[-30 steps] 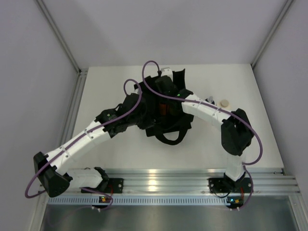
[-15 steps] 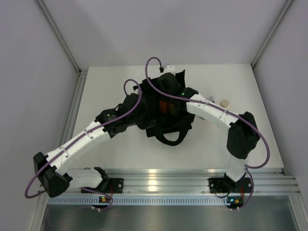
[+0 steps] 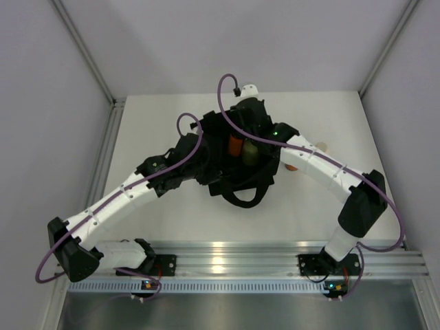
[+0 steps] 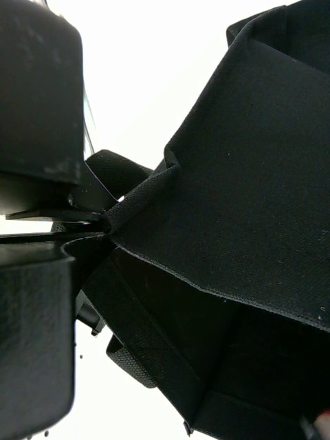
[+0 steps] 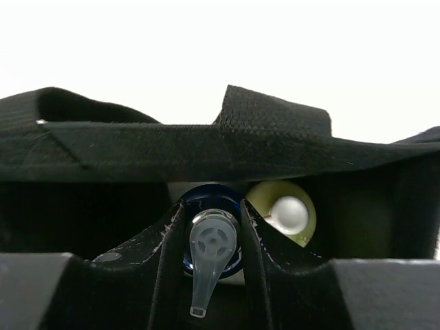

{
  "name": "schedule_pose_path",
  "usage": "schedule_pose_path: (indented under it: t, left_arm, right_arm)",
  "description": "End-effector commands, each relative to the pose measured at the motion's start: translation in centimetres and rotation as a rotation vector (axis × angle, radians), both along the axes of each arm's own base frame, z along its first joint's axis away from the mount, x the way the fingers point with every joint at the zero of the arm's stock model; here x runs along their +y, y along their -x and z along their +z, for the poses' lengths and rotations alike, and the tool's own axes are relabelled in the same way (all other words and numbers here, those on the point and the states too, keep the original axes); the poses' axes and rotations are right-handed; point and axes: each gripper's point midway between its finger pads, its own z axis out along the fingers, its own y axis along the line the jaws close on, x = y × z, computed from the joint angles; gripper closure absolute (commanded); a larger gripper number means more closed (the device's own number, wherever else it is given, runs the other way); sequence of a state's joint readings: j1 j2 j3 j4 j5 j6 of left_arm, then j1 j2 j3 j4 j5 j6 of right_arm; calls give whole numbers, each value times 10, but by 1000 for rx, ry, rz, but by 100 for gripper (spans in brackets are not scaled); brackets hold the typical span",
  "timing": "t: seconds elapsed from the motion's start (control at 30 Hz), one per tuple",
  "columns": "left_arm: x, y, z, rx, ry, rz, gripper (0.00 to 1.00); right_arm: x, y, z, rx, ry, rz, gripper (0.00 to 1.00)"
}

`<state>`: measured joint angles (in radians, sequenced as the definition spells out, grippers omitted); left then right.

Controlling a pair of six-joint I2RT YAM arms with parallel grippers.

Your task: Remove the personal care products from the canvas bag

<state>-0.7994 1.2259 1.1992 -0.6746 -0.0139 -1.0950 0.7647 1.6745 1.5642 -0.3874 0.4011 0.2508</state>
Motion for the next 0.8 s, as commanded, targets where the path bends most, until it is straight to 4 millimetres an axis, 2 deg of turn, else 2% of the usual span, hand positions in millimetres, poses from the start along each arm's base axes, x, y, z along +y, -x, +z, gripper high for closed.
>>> schedule_pose_path:
  t: [0.0,0.27,0.77]
  left_arm:
    - [-8,8,30,-46,69,-58,100]
    - [-8,7,28,-41,68,-52,100]
    - [-7,8,23,-23,65,-46,100]
  right_arm:
    - [-7,11,89,-176,-92,35,100]
    - [-6,42,137,-230,-72,164,100]
    - [-27,85,222,-309,-182,236,100]
